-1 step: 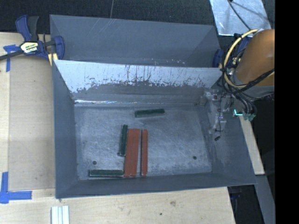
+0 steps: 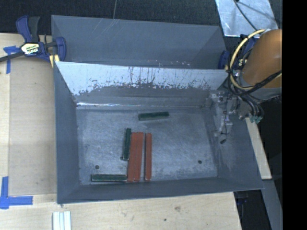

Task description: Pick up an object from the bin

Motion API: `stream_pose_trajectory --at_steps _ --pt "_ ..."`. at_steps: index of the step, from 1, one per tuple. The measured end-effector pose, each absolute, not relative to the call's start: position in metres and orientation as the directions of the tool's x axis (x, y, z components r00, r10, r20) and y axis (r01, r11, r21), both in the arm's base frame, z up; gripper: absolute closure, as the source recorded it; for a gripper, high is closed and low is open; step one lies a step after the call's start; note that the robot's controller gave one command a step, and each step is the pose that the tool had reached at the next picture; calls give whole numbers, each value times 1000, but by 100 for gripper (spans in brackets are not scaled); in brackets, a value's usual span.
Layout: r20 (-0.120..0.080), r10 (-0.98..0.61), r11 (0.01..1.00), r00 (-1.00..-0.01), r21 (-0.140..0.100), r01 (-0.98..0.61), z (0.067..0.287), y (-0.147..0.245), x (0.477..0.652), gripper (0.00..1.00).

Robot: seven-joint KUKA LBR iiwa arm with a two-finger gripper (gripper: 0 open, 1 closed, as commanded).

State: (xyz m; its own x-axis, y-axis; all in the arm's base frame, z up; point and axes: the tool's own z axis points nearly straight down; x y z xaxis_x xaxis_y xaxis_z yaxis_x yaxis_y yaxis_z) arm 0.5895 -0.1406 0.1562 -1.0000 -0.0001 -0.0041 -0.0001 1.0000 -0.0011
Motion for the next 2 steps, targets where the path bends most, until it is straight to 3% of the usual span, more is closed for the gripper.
stream_pose_trajectory --at_steps 1,2 --pt "-12 150 989 -989 -2 150 112 -107 612 0" --pt "-1 226 974 -974 0 226 93 -89 616 0"
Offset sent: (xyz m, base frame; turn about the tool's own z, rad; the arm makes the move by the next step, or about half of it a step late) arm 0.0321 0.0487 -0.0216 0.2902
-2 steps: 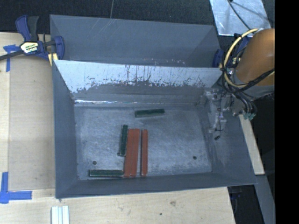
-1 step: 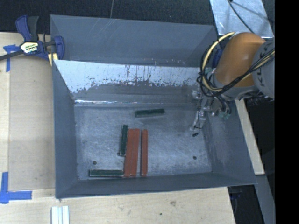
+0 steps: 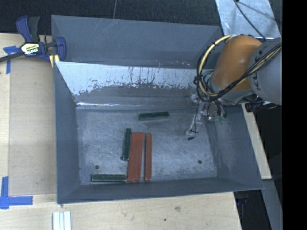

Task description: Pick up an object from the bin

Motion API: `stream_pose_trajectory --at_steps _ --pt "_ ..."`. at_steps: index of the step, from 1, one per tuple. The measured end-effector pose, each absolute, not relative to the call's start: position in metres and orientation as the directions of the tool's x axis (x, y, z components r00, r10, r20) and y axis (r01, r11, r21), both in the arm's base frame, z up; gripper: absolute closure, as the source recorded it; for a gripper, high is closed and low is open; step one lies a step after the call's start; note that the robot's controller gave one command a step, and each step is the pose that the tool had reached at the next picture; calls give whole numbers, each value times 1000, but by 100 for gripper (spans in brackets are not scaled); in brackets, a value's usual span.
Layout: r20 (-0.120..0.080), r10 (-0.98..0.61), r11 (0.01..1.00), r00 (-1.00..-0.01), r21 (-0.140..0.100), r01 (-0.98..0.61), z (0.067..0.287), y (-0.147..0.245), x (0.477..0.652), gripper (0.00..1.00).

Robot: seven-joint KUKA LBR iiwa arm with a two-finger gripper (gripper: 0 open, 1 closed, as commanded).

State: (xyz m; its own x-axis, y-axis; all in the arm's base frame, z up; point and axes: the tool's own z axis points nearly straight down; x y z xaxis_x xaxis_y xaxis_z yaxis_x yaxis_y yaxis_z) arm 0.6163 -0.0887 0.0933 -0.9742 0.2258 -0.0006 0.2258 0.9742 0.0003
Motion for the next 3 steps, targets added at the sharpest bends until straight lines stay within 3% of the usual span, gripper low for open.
stream_pose_trajectory --at_steps 1,2,3 --pt "-6 100 995 -995 0 100 107 -1 624 0" --pt "0 168 986 -986 1 168 71 -31 621 0" --pt "-7 196 981 -981 3 196 72 35 626 100"
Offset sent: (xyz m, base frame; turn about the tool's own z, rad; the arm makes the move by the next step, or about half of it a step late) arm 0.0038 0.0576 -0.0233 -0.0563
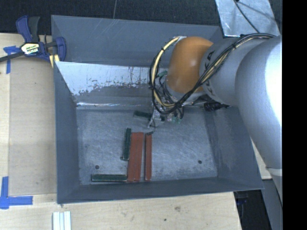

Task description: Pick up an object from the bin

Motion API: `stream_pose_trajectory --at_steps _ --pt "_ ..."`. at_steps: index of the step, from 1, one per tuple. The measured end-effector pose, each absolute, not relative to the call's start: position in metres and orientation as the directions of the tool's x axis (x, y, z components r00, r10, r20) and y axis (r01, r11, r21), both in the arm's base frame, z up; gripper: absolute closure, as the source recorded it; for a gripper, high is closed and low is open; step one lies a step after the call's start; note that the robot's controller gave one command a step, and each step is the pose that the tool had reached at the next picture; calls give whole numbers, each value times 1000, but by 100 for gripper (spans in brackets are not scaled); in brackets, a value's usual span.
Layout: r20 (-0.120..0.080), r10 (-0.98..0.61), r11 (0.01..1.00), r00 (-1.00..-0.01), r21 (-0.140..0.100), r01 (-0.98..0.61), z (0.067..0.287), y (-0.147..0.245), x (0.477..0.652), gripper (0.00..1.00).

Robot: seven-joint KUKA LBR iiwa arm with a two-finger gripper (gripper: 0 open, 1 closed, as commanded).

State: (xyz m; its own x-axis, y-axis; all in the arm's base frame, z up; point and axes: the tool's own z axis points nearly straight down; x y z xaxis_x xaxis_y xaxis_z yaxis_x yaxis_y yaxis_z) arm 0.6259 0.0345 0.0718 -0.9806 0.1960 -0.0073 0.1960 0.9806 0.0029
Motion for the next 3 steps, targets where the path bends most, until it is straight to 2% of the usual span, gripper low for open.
stream_pose_trajectory --at_steps 3 --pt "-5 194 981 -981 1 194 77 34 626 100"
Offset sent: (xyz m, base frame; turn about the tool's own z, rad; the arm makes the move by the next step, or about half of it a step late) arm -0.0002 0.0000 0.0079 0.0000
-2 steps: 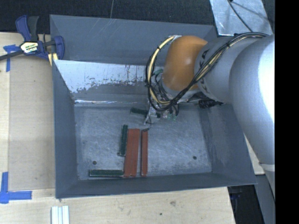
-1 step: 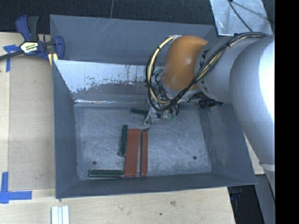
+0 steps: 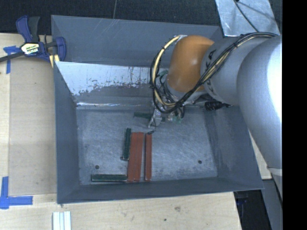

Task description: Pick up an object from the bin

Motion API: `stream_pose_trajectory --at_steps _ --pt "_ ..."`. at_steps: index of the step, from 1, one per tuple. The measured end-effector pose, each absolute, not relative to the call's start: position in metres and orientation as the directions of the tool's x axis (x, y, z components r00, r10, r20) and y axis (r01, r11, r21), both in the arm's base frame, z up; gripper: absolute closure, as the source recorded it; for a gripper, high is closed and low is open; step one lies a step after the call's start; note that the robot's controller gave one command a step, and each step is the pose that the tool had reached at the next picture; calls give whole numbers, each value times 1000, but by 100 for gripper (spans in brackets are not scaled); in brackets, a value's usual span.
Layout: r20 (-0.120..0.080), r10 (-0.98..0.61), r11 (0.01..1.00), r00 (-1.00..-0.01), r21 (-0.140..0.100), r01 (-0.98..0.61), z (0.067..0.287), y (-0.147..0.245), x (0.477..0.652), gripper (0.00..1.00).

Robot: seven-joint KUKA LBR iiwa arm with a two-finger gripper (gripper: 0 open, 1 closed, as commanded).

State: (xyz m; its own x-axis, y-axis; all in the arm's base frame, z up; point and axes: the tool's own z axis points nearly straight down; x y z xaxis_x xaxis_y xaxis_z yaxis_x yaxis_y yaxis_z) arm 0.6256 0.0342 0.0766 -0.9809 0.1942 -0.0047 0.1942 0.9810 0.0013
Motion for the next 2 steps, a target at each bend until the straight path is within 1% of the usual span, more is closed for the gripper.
stream_pose_trajectory --at_steps 1,2 --pt "1 194 981 -981 0 194 86 34 624 100" --pt "-1 193 981 -981 0 193 102 34 625 100"
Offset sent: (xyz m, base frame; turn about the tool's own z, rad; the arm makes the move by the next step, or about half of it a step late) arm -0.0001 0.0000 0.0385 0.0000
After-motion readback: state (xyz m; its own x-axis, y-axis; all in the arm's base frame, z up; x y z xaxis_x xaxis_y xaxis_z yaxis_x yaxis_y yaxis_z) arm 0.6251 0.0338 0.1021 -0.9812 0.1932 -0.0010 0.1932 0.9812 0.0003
